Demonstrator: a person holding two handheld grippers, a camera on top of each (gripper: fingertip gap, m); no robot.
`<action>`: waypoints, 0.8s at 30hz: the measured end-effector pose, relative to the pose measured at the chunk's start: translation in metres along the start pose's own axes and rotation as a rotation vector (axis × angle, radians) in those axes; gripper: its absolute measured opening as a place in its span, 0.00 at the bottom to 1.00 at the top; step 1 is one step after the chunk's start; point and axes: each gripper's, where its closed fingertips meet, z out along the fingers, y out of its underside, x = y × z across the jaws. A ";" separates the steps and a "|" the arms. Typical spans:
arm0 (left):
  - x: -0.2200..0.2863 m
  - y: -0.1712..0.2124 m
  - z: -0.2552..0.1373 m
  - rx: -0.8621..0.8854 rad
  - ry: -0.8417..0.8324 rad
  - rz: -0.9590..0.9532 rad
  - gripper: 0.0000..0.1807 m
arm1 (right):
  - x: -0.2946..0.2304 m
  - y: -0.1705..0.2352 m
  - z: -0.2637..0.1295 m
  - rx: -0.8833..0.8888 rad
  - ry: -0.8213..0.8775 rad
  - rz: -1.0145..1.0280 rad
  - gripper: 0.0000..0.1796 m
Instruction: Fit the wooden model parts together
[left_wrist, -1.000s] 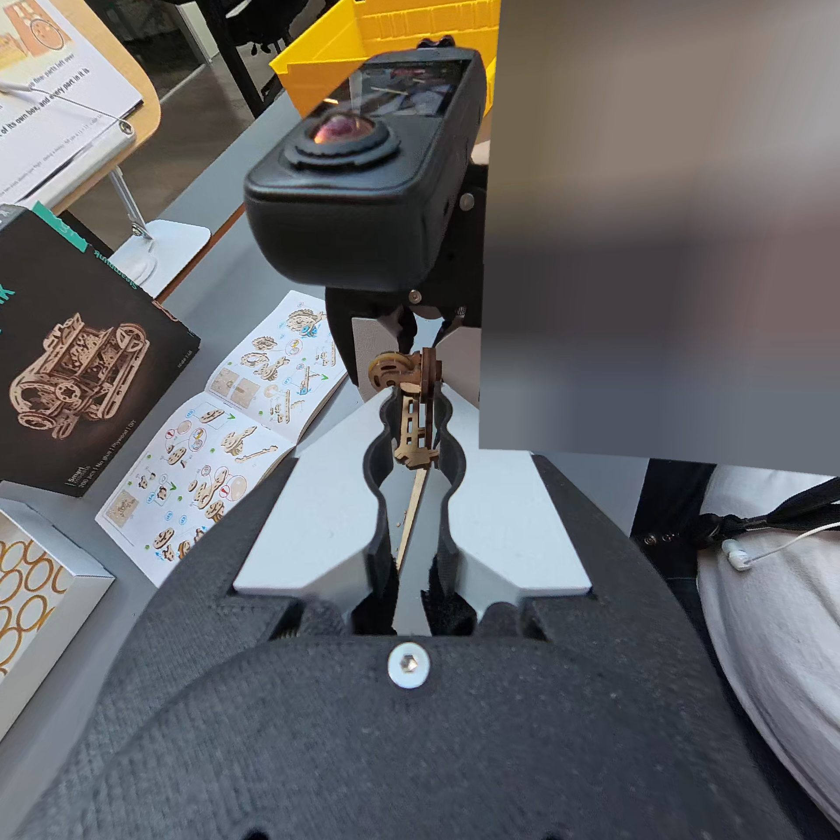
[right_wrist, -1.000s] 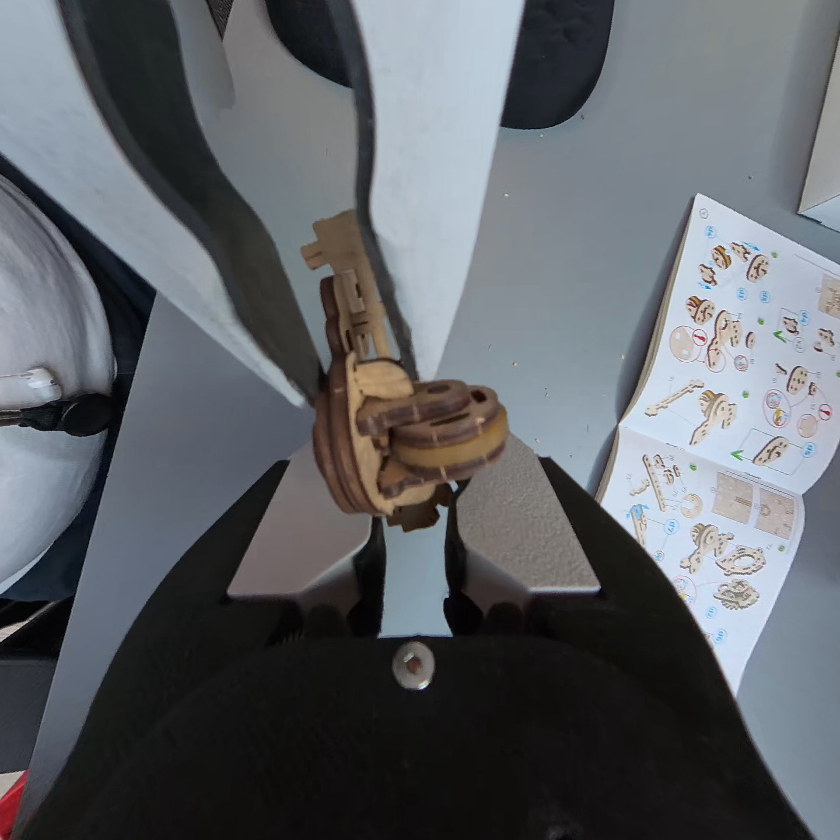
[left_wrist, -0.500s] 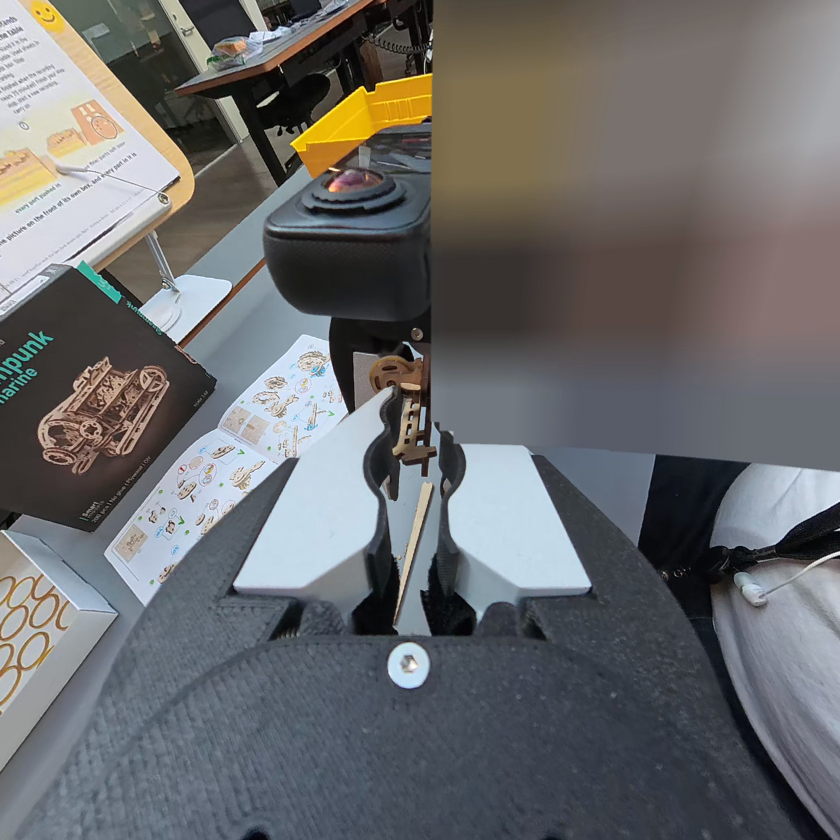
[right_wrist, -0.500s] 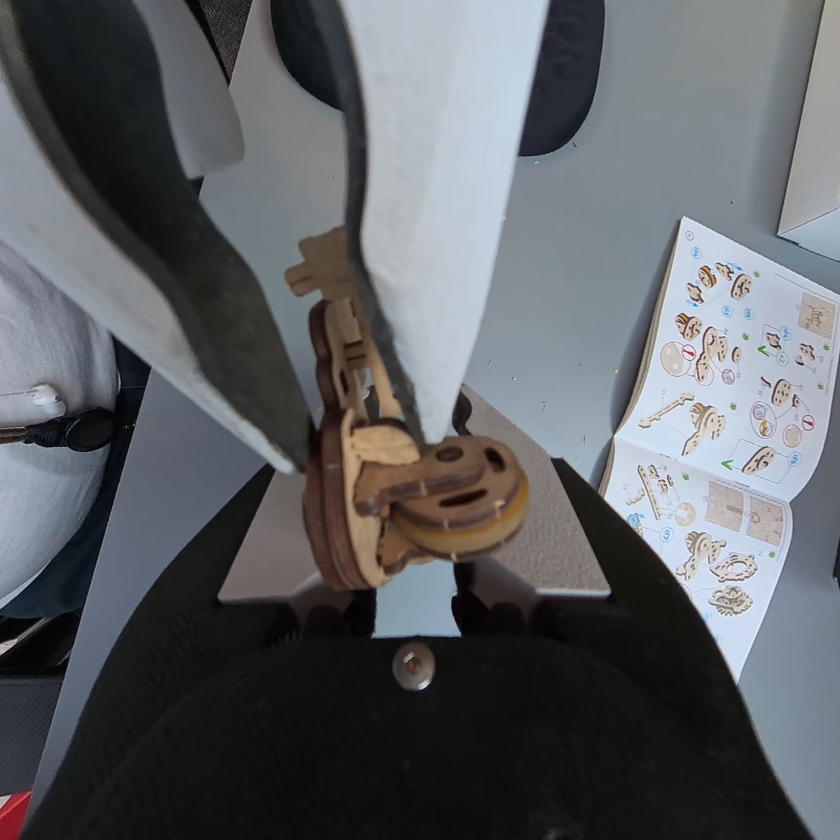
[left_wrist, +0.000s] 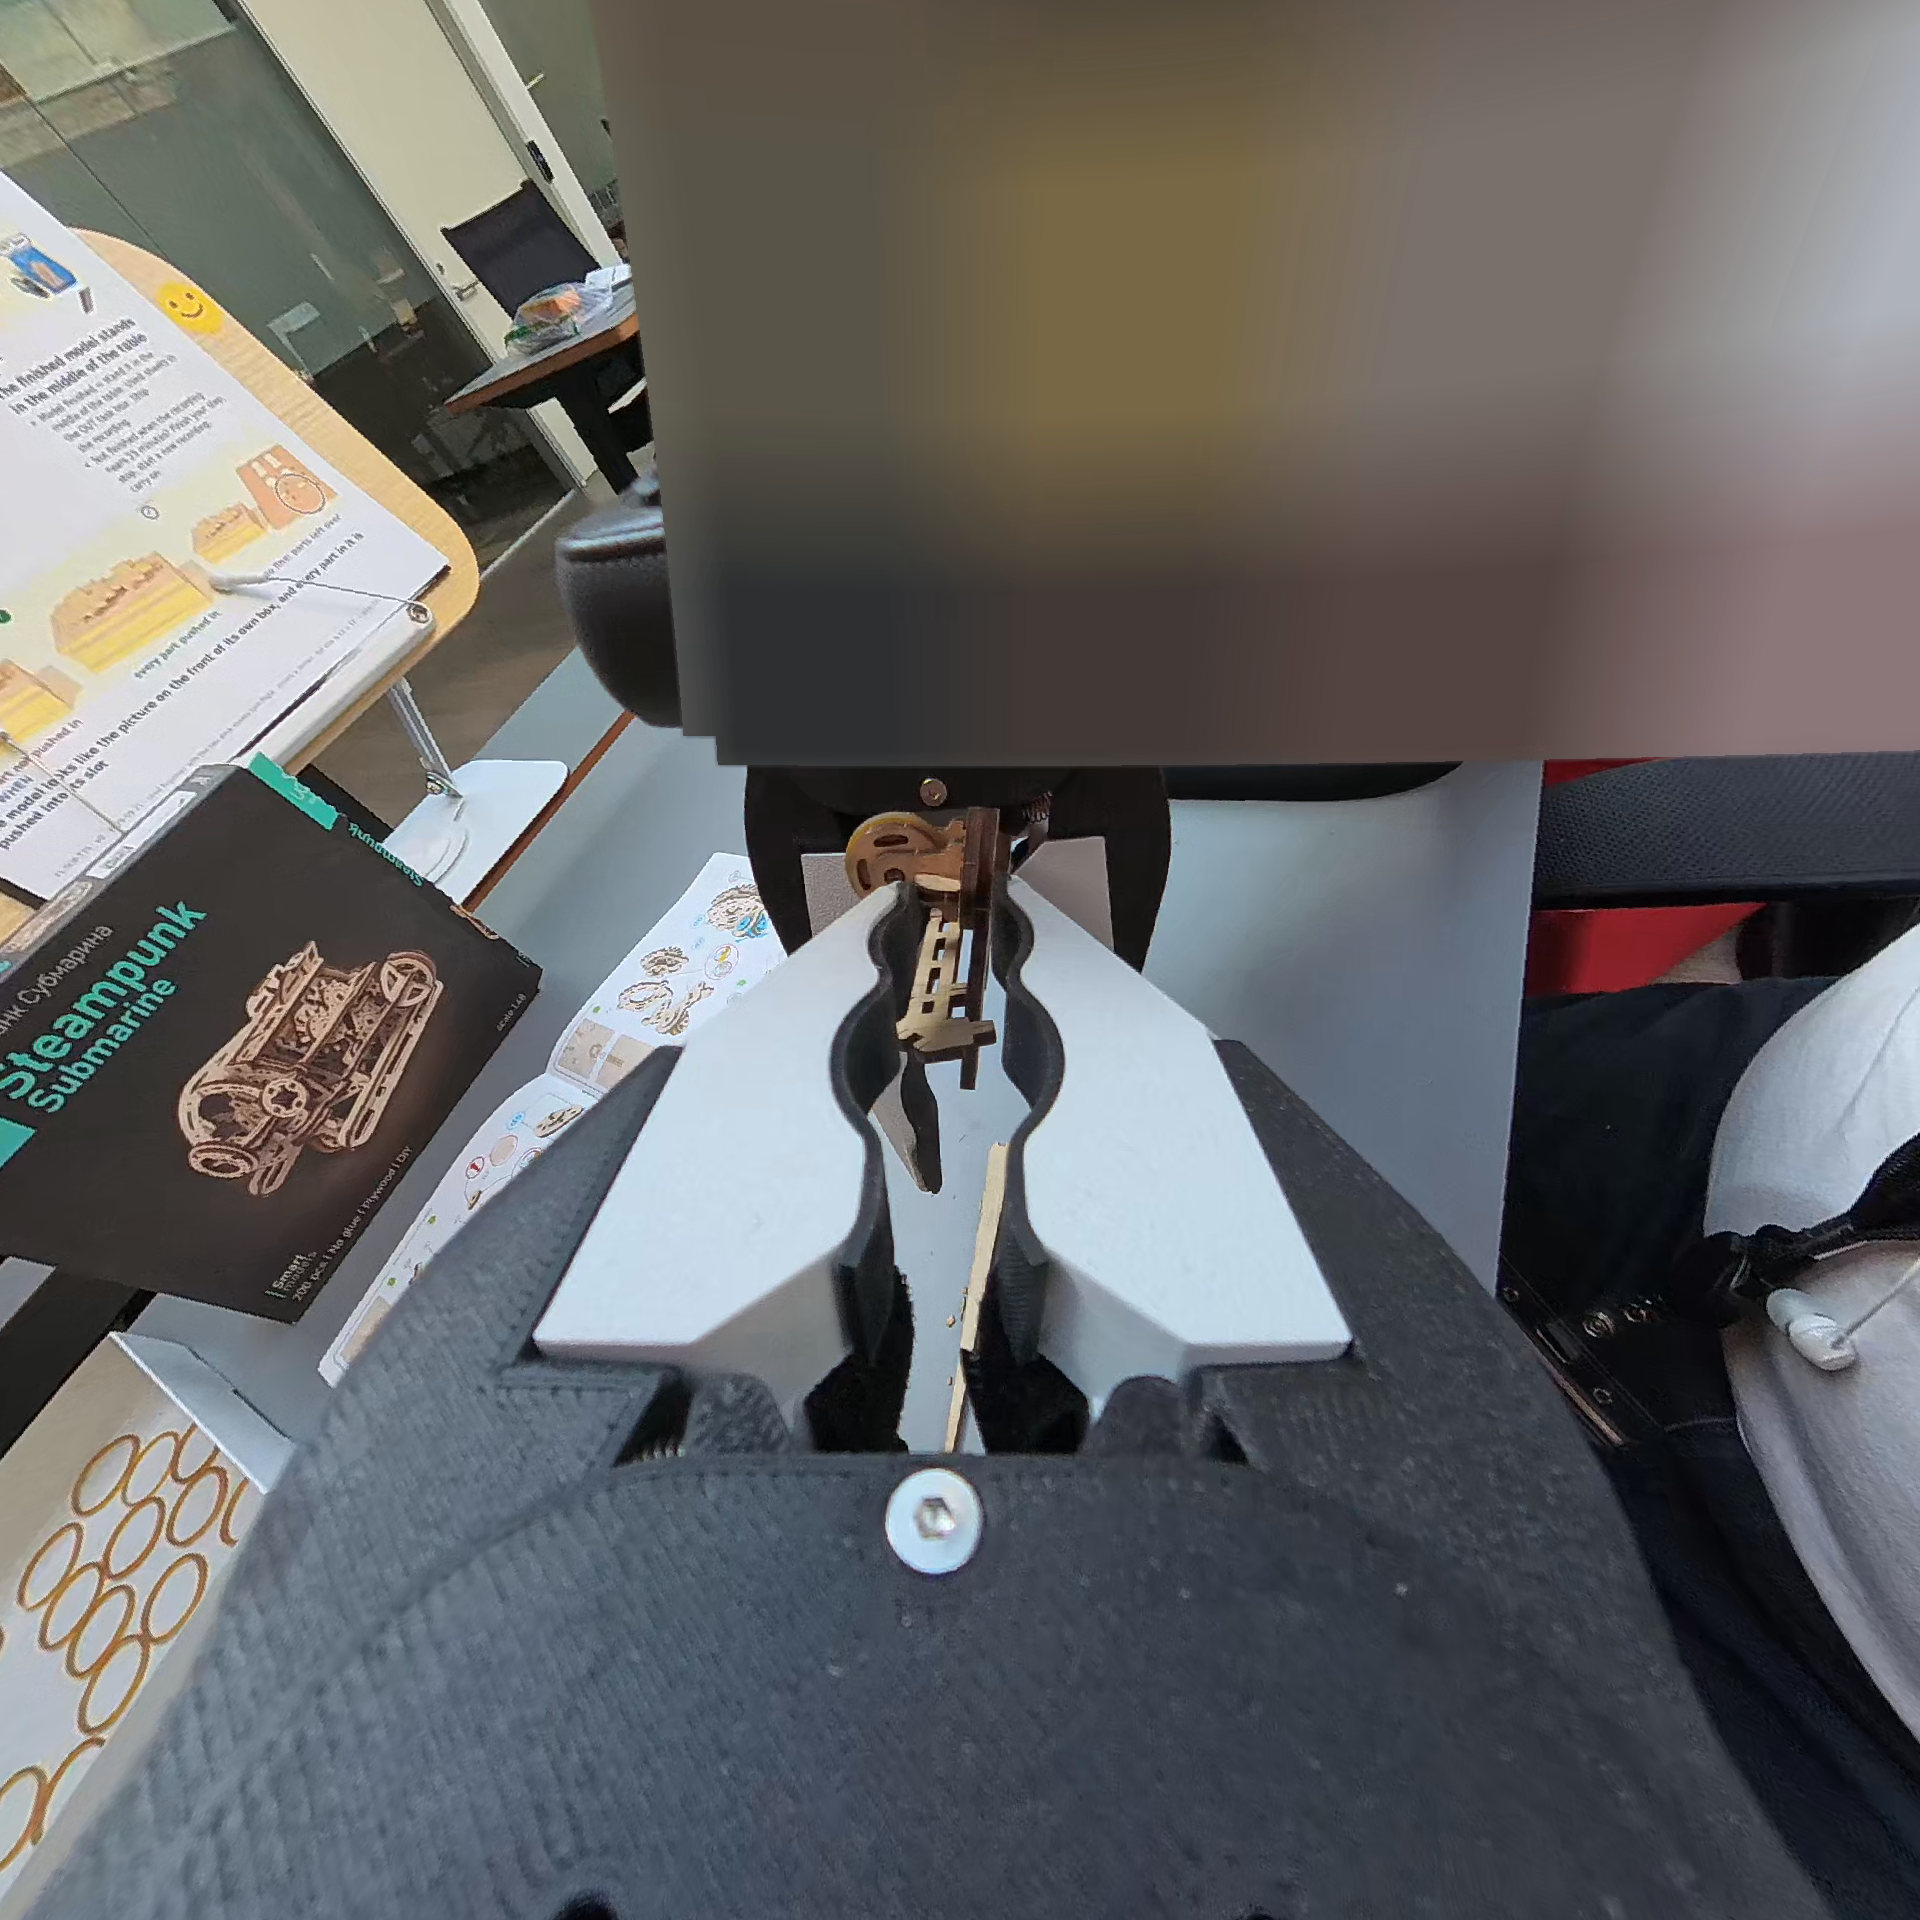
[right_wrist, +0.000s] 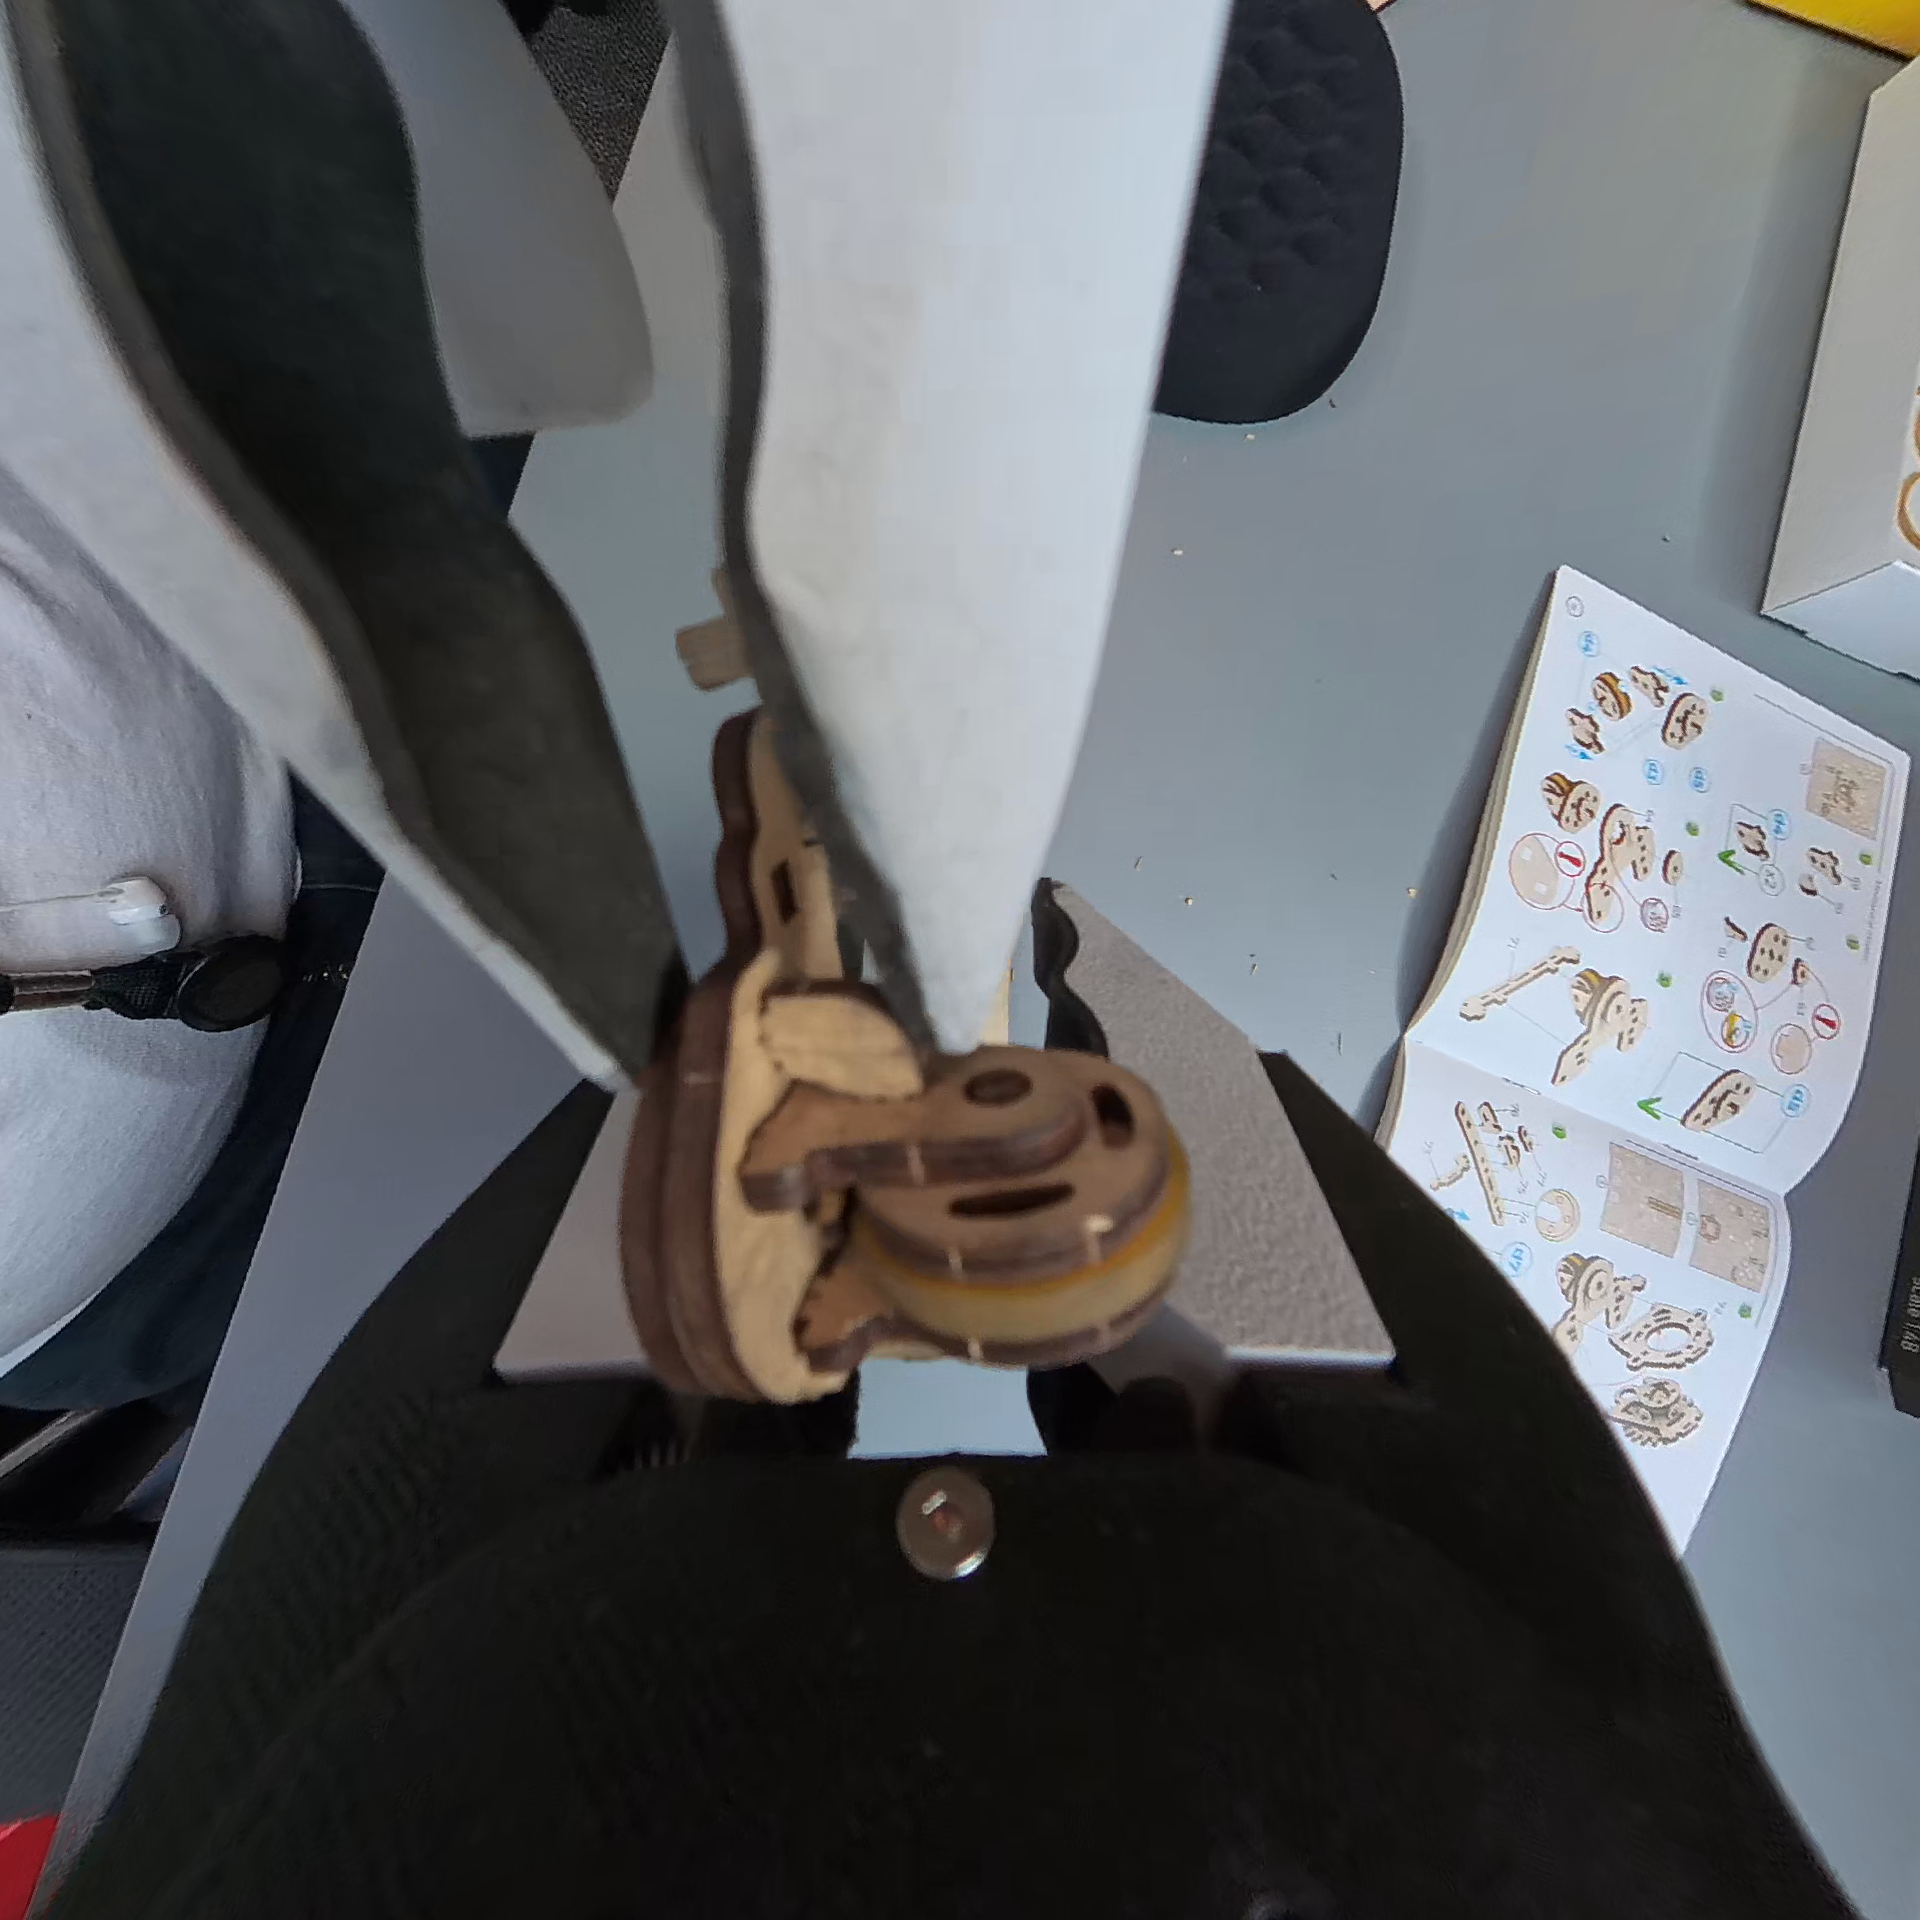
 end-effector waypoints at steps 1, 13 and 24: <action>0.000 0.000 0.000 0.000 0.001 0.006 0.07 | 0.000 0.000 0.000 0.000 0.007 -0.007 0.18; 0.003 -0.001 -0.003 0.009 -0.010 0.069 0.07 | 0.007 -0.001 -0.001 -0.015 0.096 -0.056 0.17; 0.001 0.000 -0.003 0.013 -0.013 0.049 0.07 | 0.014 0.001 -0.002 -0.039 0.165 -0.056 0.16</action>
